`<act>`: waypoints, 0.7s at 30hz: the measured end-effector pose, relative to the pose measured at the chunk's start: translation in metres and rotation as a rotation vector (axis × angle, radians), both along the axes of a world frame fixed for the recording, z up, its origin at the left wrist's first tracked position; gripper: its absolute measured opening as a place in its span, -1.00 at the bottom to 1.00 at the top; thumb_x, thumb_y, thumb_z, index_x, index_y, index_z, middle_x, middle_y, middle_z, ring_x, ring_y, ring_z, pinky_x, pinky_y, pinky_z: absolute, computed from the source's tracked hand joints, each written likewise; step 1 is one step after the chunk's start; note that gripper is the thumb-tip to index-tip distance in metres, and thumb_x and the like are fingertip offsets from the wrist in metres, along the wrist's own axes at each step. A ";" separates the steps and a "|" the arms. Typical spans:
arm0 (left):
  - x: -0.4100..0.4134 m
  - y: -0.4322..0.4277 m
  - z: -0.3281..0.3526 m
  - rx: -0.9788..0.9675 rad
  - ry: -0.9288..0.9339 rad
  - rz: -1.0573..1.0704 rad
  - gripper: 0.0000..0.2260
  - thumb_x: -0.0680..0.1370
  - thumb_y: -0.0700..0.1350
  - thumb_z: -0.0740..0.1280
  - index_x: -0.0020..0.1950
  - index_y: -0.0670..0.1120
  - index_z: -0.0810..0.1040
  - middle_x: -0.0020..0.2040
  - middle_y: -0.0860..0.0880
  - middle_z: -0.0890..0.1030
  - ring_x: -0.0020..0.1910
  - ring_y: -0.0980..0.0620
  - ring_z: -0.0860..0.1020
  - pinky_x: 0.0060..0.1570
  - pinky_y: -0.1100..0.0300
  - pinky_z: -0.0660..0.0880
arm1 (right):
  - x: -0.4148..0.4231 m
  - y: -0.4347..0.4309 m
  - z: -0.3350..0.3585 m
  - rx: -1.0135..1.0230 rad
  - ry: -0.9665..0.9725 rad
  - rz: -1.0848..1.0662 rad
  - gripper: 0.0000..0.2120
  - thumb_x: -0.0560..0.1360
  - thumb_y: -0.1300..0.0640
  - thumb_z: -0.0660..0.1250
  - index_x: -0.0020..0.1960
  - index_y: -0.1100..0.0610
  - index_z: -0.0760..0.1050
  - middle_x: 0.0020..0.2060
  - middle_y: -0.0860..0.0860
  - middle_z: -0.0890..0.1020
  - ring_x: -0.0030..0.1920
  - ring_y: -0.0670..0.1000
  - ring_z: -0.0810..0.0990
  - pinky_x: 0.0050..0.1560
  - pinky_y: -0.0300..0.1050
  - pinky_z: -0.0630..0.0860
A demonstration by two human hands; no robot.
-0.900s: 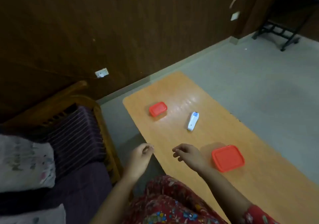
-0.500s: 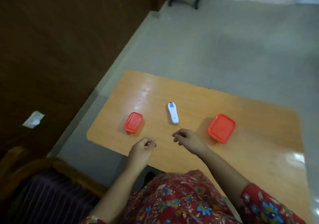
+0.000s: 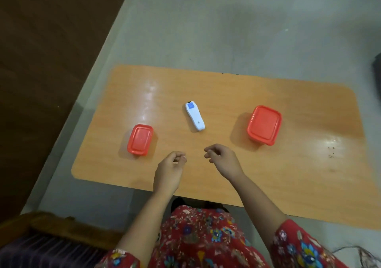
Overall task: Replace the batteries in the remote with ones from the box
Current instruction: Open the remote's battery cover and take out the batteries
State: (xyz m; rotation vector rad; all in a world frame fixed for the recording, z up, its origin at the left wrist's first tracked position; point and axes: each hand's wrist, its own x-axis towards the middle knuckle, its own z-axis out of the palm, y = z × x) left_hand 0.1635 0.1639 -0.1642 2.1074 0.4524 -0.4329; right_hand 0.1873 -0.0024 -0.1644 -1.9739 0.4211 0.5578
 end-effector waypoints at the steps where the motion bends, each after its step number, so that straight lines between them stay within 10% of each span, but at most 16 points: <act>1: 0.000 0.001 -0.015 -0.006 -0.014 0.021 -0.89 0.59 0.00 0.21 0.03 0.14 0.51 0.02 0.10 0.64 0.00 0.07 0.58 0.02 0.08 0.52 | 0.001 0.002 -0.014 0.002 -0.009 -0.002 -0.82 0.55 0.11 0.18 -0.01 0.03 0.56 -0.16 -0.08 0.67 -0.10 0.15 0.63 -0.01 0.11 0.55; 21: -0.087 0.019 -0.183 -0.077 -0.422 0.096 -0.86 0.58 -0.07 0.23 0.08 0.09 0.54 -0.04 0.15 0.65 -0.01 0.08 0.58 -0.01 0.13 0.50 | -0.077 0.029 -0.185 0.080 -0.439 0.077 -0.83 0.56 0.09 0.20 -0.05 -0.06 0.57 -0.20 -0.15 0.67 -0.06 -0.08 0.62 0.08 0.01 0.55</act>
